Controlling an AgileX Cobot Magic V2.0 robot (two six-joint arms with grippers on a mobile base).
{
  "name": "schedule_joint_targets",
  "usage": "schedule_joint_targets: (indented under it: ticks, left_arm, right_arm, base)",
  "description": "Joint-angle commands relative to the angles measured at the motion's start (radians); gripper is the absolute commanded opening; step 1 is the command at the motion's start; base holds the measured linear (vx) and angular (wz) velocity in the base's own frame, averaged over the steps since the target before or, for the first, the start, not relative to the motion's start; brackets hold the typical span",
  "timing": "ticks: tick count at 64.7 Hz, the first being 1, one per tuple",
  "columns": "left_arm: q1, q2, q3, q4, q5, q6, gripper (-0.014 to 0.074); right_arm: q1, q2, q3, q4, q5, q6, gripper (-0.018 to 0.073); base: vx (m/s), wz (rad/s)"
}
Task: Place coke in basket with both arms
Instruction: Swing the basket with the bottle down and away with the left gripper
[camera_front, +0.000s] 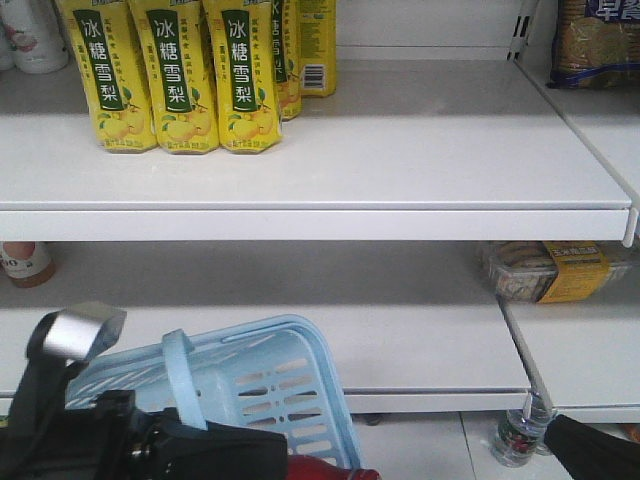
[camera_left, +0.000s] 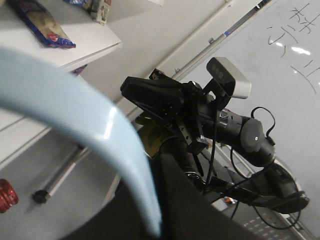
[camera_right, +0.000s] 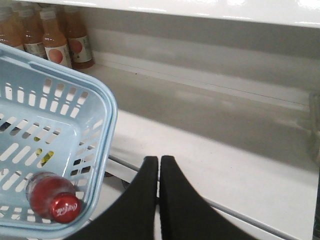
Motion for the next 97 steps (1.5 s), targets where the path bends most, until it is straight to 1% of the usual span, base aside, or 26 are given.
schedule_joint_targets:
  ticks: [1,8,15,22,29,37,47,53,62,71,77,81,97]
  left_arm:
    - [-0.007,-0.090,0.008,-0.134,-0.028,0.147,-0.0005]
    - [-0.006,-0.146,0.052,-0.168,0.006,0.241,-0.0005]
    - [-0.006,-0.191,0.100,-0.234,0.041,0.343,-0.0005]
    - [-0.006,-0.226,0.147,-0.320,0.067,0.436,-0.0005]
    - [-0.006,-0.248,0.198,-0.427,0.069,0.523,-0.0005]
    - [-0.006,-0.250,0.251,-0.516,0.071,0.629,-0.0005]
    - [-0.006,-0.250,0.290,-0.579,0.074,0.767,-0.0005]
    - [-0.006,-0.250,0.298,-0.606,0.122,0.821,-0.0005]
    - [-0.006,-0.250,0.298,-0.652,0.230,0.830,-0.0005]
    - [-0.006,-0.250,0.298,-0.719,0.330,0.830,-0.0005]
    - [-0.006,-0.250,0.298,-0.705,0.382,0.832,-0.0005]
    - [-0.007,-0.250,0.302,-0.682,0.390,0.828,-0.0005]
    - [-0.006,-0.250,0.306,-0.686,0.364,0.828,-0.0005]
  right_arm:
    - [-0.003,0.006,-0.028,0.009,-0.061,-0.004,-0.0005]
    - [-0.003,0.006,-0.028,0.009,-0.061,-0.004,-0.0005]
    - [-0.003,0.006,-0.028,0.009,-0.061,-0.004,-0.0005]
    - [-0.003,0.006,-0.028,0.009,-0.061,-0.004,-0.0005]
    - [-0.003,0.006,-0.028,0.009,-0.061,-0.004,-0.0005]
    - [-0.003,0.006,-0.028,0.009,-0.061,-0.004,-0.0005]
    - [-0.003,0.006,-0.028,0.009,-0.061,-0.004,-0.0005]
    - [-0.003,0.006,-0.028,0.009,-0.061,-0.004,-0.0005]
    - [-0.003,0.006,-0.028,0.009,-0.061,-0.004,-0.0005]
    - [-0.003,0.006,-0.028,0.009,-0.061,-0.004,-0.0005]
    - [-0.003,0.006,-0.028,0.009,-0.061,-0.004,-0.0005]
    - [-0.003,0.006,-0.028,0.009,-0.061,-0.004,-0.0005]
    - [-0.003,0.006,-0.028,0.009,-0.061,-0.004,-0.0005]
  base:
    - [0.00,0.00]
    - [0.00,0.00]
    - [0.00,0.00]
    - [0.00,0.00]
    - [0.00,0.00]
    - [0.00,0.00]
    - [0.00,0.00]
    - [0.00,0.00]
    - [0.00,0.00]
    - [0.00,0.00]
    - [0.00,0.00]
    - [0.00,0.00]
    - [0.00,0.00]
